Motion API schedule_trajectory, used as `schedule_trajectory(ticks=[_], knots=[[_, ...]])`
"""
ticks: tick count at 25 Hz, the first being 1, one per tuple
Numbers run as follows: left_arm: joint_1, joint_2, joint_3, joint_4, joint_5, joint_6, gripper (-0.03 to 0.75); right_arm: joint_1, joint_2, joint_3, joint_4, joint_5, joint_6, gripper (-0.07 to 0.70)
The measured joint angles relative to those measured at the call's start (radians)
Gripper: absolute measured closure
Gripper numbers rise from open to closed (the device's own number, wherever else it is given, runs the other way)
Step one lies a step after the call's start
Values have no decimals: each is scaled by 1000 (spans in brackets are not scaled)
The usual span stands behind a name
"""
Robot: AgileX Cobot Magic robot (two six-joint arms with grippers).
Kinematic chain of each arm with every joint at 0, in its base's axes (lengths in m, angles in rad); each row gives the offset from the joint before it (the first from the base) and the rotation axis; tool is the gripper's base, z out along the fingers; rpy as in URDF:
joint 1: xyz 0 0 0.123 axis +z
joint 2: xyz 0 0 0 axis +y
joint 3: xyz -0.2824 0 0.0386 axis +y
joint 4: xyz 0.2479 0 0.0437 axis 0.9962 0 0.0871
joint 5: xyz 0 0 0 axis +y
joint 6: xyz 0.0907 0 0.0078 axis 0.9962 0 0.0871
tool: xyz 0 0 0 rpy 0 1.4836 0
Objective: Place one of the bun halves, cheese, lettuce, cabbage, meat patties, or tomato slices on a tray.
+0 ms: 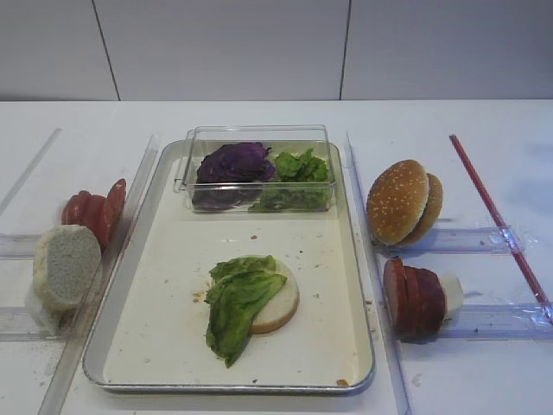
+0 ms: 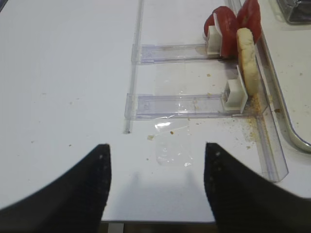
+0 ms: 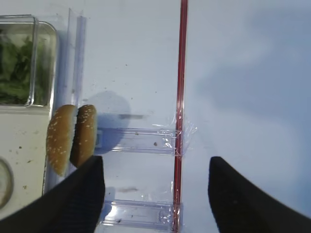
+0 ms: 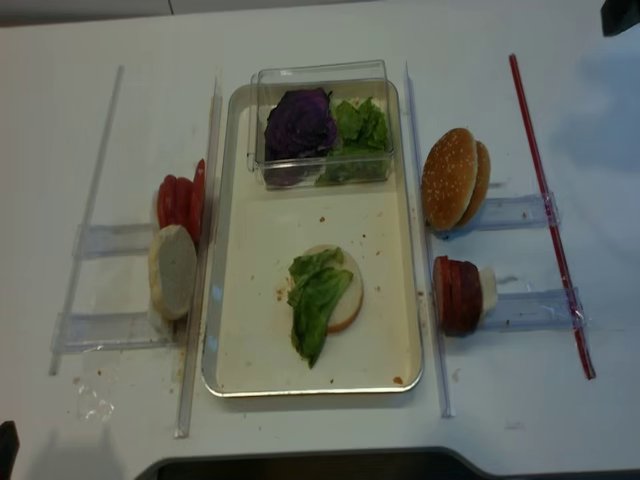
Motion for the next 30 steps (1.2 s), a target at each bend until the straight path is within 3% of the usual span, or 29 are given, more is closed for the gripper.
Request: schedule_trajectory(ticks=[9, 22, 30], knots=[[0, 0, 0, 0, 0, 0, 329, 0, -274, 141, 4, 8, -3, 151], [0, 0, 0, 0, 0, 0, 329, 0, -708, 486, 4, 15, -24, 172], [0, 0, 0, 0, 0, 0, 329, 0, -873, 708, 4, -45, -47, 174]])
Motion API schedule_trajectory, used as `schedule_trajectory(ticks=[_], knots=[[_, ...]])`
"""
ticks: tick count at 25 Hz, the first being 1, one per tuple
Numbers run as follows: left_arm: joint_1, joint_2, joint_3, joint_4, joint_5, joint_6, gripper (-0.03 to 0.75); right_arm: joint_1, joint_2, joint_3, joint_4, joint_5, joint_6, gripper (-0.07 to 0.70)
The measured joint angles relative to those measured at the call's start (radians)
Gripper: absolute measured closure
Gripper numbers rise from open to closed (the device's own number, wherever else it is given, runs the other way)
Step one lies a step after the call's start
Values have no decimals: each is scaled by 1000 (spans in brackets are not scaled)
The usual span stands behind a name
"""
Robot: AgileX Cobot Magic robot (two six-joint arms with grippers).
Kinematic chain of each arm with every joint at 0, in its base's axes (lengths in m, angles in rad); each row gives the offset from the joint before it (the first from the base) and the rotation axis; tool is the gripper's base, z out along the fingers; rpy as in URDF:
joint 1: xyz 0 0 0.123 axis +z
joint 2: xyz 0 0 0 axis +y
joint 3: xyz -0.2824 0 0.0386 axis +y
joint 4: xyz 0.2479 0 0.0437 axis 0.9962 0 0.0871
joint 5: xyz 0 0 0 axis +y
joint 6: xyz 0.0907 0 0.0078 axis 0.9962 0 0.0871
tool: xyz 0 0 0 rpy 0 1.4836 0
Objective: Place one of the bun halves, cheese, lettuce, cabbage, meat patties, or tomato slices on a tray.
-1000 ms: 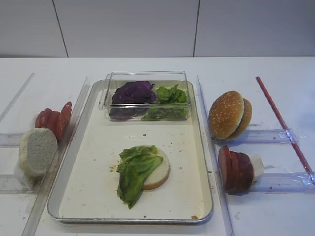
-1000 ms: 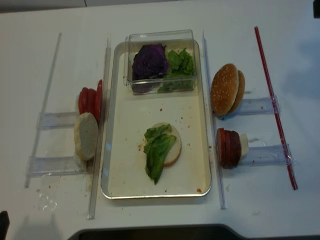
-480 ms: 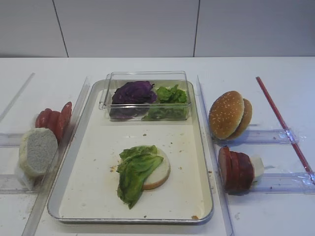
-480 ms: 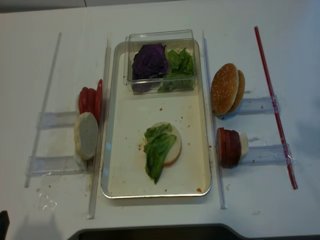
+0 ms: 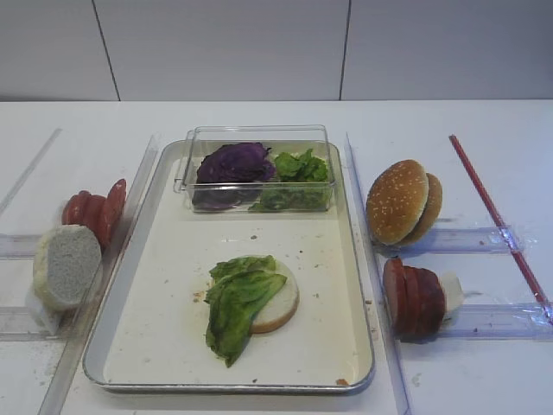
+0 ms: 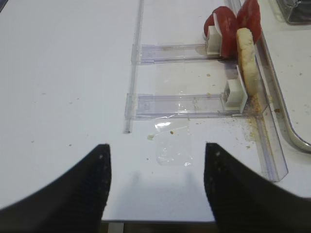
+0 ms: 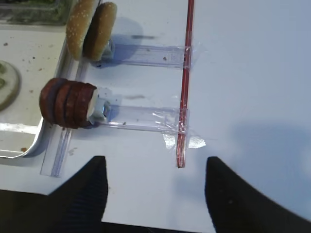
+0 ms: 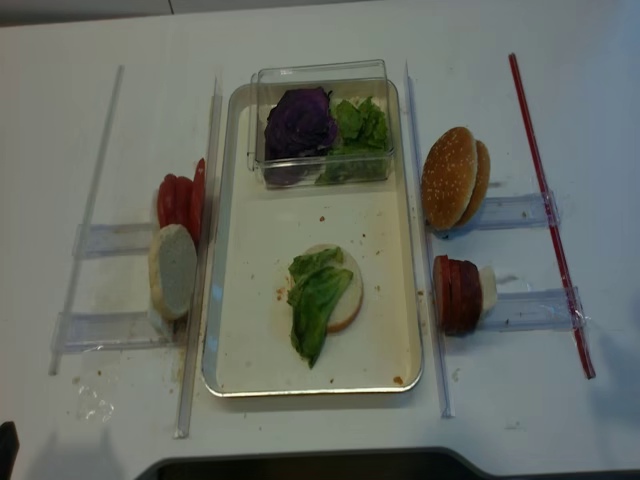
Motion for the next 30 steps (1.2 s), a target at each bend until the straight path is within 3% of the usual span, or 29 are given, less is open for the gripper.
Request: schedule_trajectory(ticks=[6, 16, 25, 30], knots=[[0, 0, 0, 0, 0, 0, 329, 0, -72, 130, 0, -47, -4, 174], [0, 0, 0, 0, 0, 0, 329, 0, -268, 235, -2, -86, -31, 175], [0, 0, 0, 0, 0, 0, 329, 23, -499, 280, -20, -66, -31, 176], [0, 0, 1, 0, 0, 0, 329, 23, -514, 280, -49, -61, -4, 176]])
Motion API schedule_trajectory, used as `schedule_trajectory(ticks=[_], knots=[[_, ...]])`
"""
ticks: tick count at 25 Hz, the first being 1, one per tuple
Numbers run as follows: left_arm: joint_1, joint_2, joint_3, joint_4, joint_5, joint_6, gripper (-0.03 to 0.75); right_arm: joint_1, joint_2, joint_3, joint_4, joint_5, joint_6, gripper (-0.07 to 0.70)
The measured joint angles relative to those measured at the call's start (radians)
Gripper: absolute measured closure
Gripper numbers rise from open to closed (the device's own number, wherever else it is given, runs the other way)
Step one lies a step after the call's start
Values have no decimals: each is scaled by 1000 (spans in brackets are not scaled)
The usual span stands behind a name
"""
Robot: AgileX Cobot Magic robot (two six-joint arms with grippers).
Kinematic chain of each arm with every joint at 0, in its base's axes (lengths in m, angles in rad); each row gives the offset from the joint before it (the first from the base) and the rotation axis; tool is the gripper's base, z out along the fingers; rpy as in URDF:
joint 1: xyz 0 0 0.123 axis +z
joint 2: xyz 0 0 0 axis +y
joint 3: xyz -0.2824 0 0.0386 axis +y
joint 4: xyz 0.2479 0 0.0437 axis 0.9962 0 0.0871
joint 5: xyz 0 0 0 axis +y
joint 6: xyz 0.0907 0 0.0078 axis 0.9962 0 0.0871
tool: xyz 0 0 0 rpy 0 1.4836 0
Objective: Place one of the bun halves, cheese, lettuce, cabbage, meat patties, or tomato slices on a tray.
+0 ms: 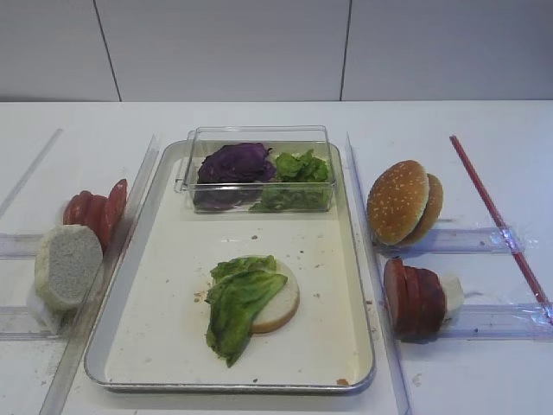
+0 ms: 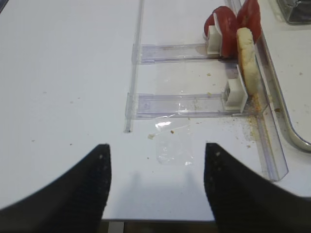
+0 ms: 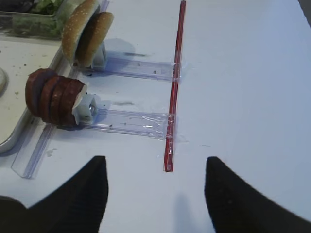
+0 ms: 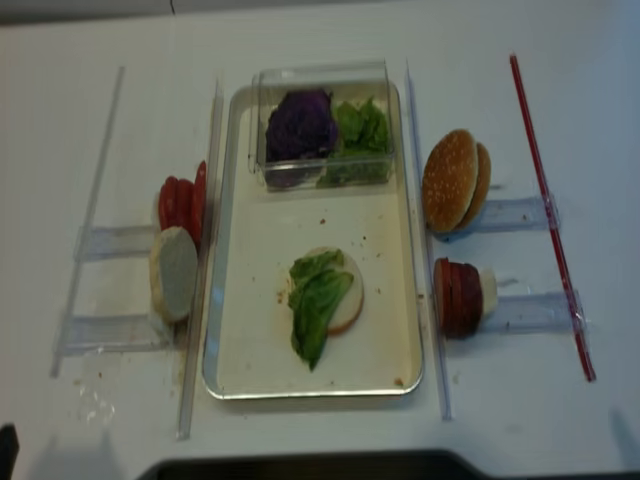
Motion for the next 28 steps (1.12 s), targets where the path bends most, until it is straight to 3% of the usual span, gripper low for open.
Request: schedule_trajectory(ticks=[28], knots=[[0, 0, 6, 0, 0, 0, 329, 0, 0, 2, -38, 0, 59, 177]])
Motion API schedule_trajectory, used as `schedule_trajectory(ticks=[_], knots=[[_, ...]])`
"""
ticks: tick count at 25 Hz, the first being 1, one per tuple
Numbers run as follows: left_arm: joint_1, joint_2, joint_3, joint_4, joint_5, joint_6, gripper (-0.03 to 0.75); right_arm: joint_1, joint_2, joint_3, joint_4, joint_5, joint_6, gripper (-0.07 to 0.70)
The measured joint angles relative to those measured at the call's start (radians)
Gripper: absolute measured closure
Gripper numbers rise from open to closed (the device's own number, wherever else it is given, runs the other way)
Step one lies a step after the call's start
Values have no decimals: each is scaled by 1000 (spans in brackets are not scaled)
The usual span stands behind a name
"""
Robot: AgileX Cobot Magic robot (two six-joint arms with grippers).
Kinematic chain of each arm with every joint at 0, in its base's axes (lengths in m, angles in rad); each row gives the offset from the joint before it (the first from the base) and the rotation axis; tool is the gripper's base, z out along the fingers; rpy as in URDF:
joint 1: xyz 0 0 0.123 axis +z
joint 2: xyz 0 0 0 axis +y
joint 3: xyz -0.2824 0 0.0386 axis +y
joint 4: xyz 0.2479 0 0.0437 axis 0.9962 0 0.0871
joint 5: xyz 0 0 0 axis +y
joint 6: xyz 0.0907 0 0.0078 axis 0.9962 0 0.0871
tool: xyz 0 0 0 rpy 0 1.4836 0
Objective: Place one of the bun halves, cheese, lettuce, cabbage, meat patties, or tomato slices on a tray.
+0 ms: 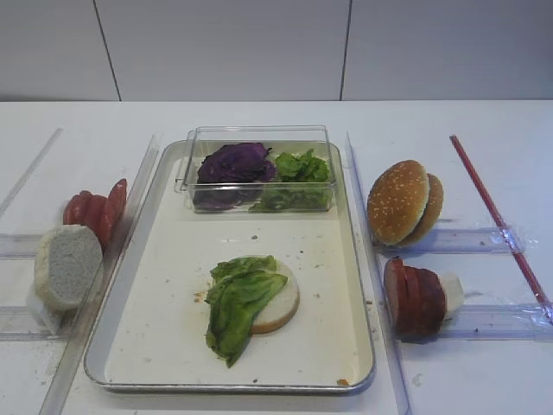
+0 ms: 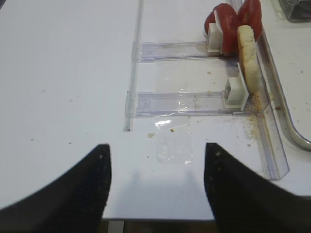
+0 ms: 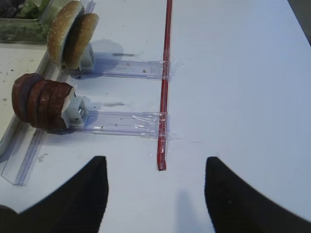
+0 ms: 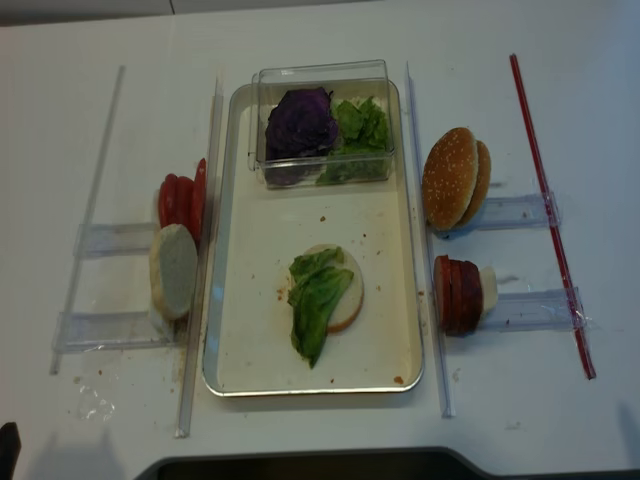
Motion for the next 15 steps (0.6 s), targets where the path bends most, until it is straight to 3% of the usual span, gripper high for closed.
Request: schedule_trajectory(ticks=[15], knots=[[0, 0, 0, 0, 0, 0, 329, 0, 0, 0, -2, 0, 2, 177]])
